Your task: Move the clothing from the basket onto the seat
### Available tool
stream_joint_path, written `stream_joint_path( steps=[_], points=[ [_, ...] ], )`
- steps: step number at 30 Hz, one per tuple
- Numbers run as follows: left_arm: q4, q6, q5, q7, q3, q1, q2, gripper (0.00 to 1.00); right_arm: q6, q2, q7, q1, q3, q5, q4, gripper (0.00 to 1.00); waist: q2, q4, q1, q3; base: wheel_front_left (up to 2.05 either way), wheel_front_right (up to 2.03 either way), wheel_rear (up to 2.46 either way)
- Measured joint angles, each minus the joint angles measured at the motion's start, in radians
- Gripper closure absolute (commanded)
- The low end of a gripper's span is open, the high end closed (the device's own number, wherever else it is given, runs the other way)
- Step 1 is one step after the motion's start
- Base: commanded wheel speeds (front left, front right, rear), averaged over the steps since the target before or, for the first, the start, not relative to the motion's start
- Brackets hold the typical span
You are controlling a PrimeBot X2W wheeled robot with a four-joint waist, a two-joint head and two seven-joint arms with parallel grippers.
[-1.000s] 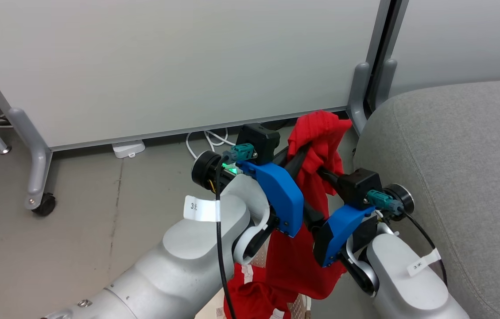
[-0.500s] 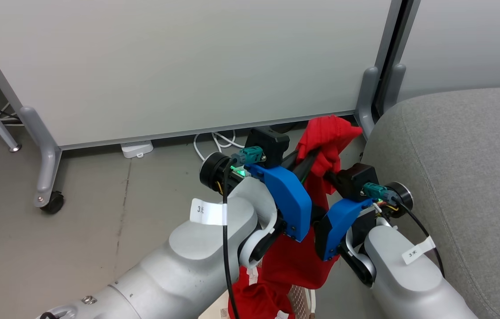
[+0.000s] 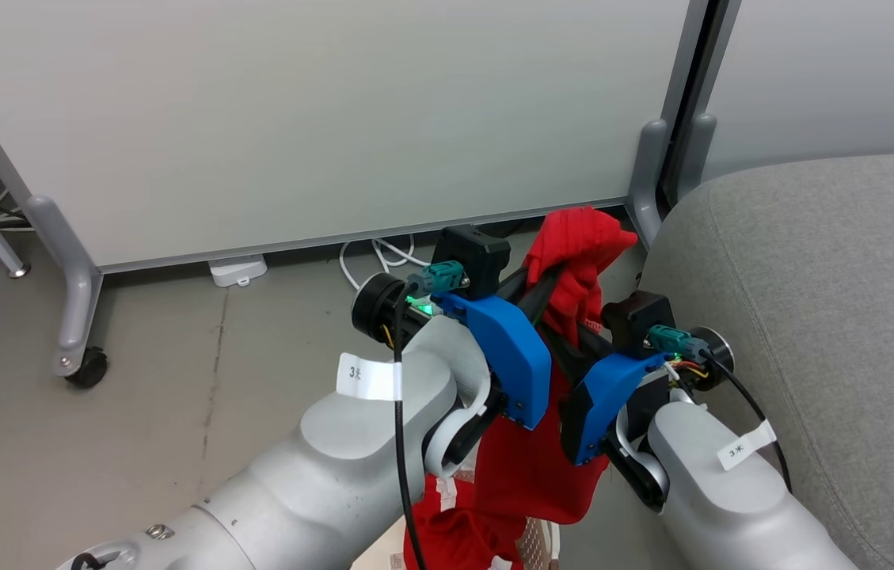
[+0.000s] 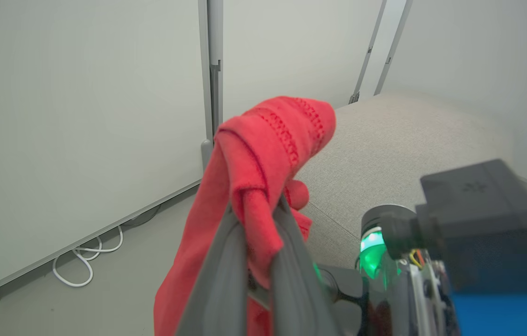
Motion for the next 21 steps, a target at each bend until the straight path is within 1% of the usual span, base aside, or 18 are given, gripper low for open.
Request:
stream_joint_path(
  steps=[8,9,10,12,21],
  points=[
    [0.013,0.000,-0.009,-0.007,-0.013,-0.005,0.000,1.00,0.000,0.000,-0.017,-0.004,0.012,0.017,0.021,1.00,0.0000,-0.003,0.0000,-0.002,0.00,0.00,0.00],
    [0.013,-0.001,-0.009,-0.009,-0.015,-0.005,0.000,0.85,0.000,0.000,-0.017,-0.005,0.015,0.022,0.021,1.00,0.0000,-0.003,0.0000,-0.002,0.00,0.00,0.00],
    [0.012,-0.001,-0.010,-0.010,-0.016,-0.005,0.000,0.60,0.000,0.000,-0.018,-0.007,0.019,0.025,0.022,1.00,0.0000,-0.003,0.0000,-0.002,0.00,0.00,0.00],
    [0.011,-0.001,-0.010,-0.014,-0.020,-0.005,0.000,0.00,0.000,0.000,-0.020,-0.007,0.026,0.028,0.024,1.00,0.0000,-0.002,0.0000,-0.003,0.00,0.00,0.00],
    [0.015,-0.003,-0.020,-0.027,-0.030,-0.011,0.000,0.00,0.000,0.000,-0.027,-0.009,0.042,0.051,0.040,1.00,0.0000,0.000,-0.0001,-0.004,0.00,0.00,0.00]
  ],
)
